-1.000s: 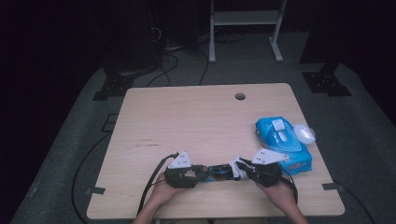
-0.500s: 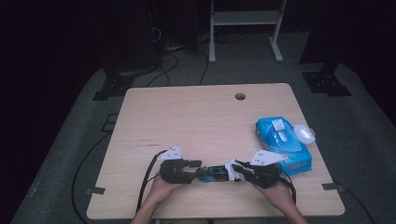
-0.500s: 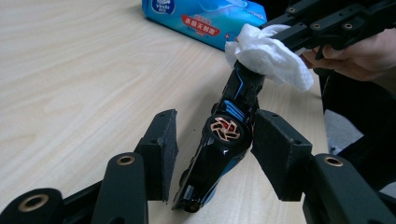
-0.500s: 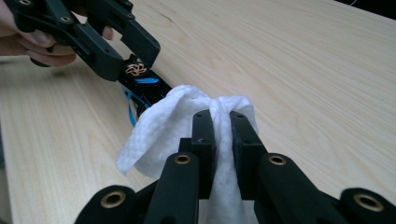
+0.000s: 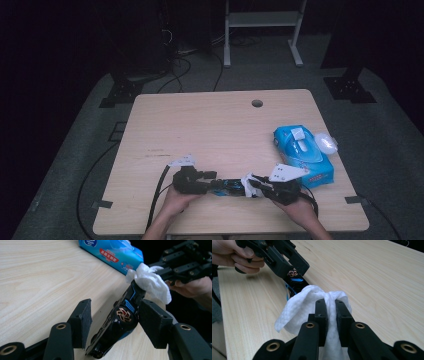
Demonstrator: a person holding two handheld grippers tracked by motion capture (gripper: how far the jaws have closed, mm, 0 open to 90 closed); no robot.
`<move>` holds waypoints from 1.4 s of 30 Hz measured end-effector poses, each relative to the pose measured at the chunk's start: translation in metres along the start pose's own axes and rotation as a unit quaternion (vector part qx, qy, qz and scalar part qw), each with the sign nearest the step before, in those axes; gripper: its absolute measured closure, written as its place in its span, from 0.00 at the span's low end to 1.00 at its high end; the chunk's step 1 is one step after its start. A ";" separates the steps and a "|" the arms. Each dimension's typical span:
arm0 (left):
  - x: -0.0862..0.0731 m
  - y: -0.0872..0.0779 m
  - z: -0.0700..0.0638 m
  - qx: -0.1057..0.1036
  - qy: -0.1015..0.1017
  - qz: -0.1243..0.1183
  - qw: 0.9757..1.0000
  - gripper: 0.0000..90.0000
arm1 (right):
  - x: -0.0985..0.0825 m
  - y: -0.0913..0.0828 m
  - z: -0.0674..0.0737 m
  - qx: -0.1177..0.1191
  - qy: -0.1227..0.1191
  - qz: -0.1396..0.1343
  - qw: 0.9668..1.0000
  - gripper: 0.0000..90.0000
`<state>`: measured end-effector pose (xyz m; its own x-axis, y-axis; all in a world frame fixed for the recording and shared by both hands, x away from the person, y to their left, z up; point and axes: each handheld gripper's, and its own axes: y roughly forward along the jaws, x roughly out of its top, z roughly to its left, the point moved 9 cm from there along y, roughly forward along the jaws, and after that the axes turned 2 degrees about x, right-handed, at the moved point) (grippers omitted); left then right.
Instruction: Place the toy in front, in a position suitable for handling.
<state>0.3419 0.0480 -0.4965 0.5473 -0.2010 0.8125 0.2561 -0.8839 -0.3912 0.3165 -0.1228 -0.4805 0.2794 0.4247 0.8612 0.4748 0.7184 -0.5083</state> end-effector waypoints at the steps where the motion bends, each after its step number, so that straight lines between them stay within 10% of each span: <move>1: 0.002 -0.001 0.000 -0.001 -0.003 -0.005 1.000 0.48 | 0.000 0.000 0.000 0.001 0.000 0.000 1.000 0.91; 25: -0.014 0.002 -0.013 -0.014 -0.013 0.043 0.999 0.30 | -0.004 -0.007 0.013 0.003 -0.019 0.000 1.000 0.91; 36: -0.031 0.006 -0.047 -0.025 0.091 0.114 0.989 0.26 | -0.004 -0.007 0.013 -0.002 -0.017 0.002 1.000 0.91; 42: -0.035 0.013 -0.044 -0.002 0.127 0.132 0.983 0.61 | -0.004 -0.007 0.014 -0.005 -0.016 0.004 1.000 0.91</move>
<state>0.2907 0.0248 -0.5109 0.3766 -0.5220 0.7653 0.1290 -0.7885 -0.6014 0.3006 -0.1219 -0.4805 0.2565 0.4485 0.8562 0.4813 0.7089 -0.5155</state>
